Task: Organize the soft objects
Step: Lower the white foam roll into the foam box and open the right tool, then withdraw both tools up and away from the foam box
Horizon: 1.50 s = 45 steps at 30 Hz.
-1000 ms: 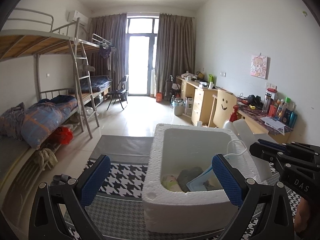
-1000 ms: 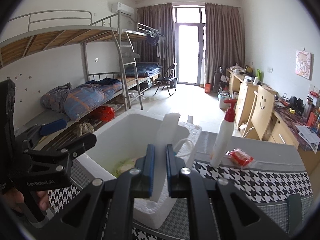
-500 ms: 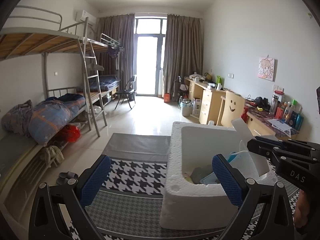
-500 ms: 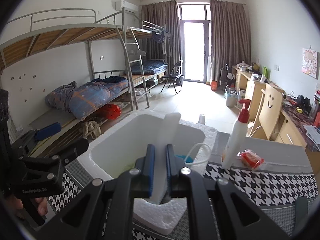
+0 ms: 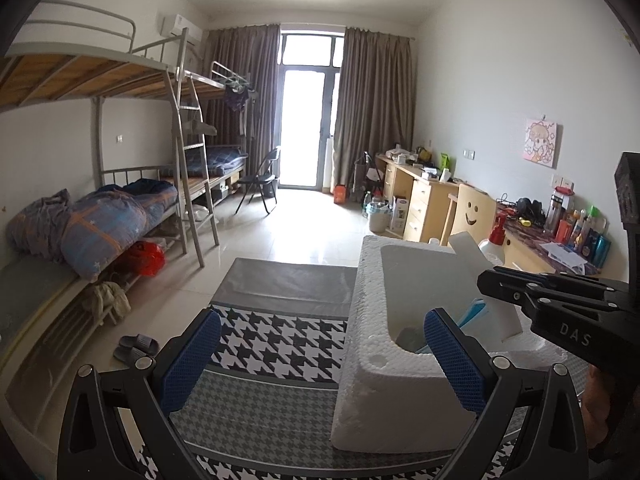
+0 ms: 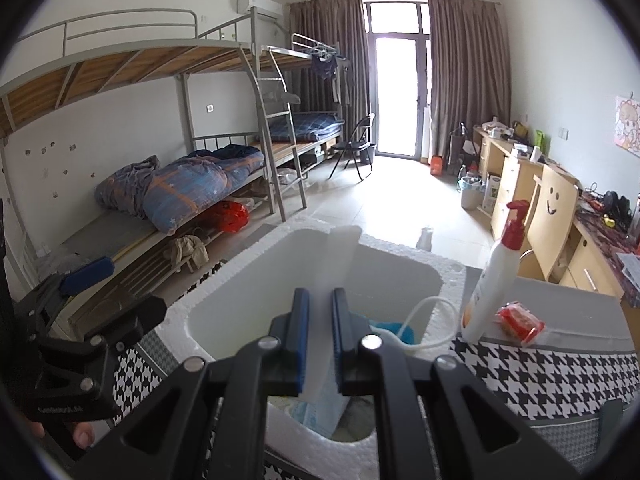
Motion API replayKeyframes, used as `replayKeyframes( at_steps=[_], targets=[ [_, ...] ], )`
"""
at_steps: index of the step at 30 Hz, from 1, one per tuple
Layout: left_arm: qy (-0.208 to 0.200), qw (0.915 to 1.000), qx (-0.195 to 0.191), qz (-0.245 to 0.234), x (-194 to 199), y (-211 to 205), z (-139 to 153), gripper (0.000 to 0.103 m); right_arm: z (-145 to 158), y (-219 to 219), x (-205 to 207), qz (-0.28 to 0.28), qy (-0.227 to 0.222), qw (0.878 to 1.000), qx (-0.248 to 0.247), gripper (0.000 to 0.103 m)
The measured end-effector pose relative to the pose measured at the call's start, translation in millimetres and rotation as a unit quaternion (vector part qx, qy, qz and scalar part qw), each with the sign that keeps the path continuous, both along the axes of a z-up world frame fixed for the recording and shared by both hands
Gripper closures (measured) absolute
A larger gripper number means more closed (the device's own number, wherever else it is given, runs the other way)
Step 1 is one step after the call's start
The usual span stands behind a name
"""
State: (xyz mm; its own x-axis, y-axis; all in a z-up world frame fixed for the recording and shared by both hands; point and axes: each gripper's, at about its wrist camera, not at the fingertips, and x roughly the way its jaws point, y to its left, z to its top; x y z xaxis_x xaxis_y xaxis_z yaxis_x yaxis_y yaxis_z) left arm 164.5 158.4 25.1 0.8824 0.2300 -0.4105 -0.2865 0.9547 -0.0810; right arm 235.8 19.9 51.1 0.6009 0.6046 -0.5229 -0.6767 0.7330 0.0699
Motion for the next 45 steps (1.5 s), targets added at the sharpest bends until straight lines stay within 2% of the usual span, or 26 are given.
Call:
replayKeyframes(
  at_steps=[18, 20, 23, 27, 29, 31, 45],
  targets=[
    [0.004, 1.0000, -0.002, 0.008, -11.6, 6.7, -5.8, 0.001, -7.0, 15.5, 9.4, -0.001, 0.014, 1.000, -0.016, 0.090],
    [0.004, 0.9999, -0.005, 0.009, -13.0, 8.3, -6.6, 0.001, -7.2, 15.9, 10.2, 0.003, 0.015, 1.000, -0.011, 0.084],
    [0.004, 0.9999, -0.006, 0.011, -15.6, 8.9, -7.4, 0.001, -9.5, 16.8, 13.9, 0.004, 0.018, 1.000, -0.010, 0.084],
    [0.002, 0.9999, -0.007, 0.011, -17.0, 9.4, -7.5, 0.001, -11.4, 18.7, 12.9, 0.003, 0.017, 1.000, -0.019, 0.072],
    [0.001, 0.9999, -0.007, 0.011, -17.6, 9.7, -7.2, 0.001, -9.9, 17.4, 11.5, 0.003, 0.019, 1.000, -0.015, 0.043],
    [-0.002, 0.9999, -0.006, 0.009, -19.5, 9.7, -6.5, 0.001, -7.4, 15.2, 9.2, 0.002, 0.015, 1.000, -0.008, 0.033],
    [-0.012, 0.9999, 0.001, -0.006, -31.1, -9.7, 6.2, 0.001, 2.6, -10.2, -10.4, -0.003, -0.006, 1.000, 0.012, 0.026]
  ],
)
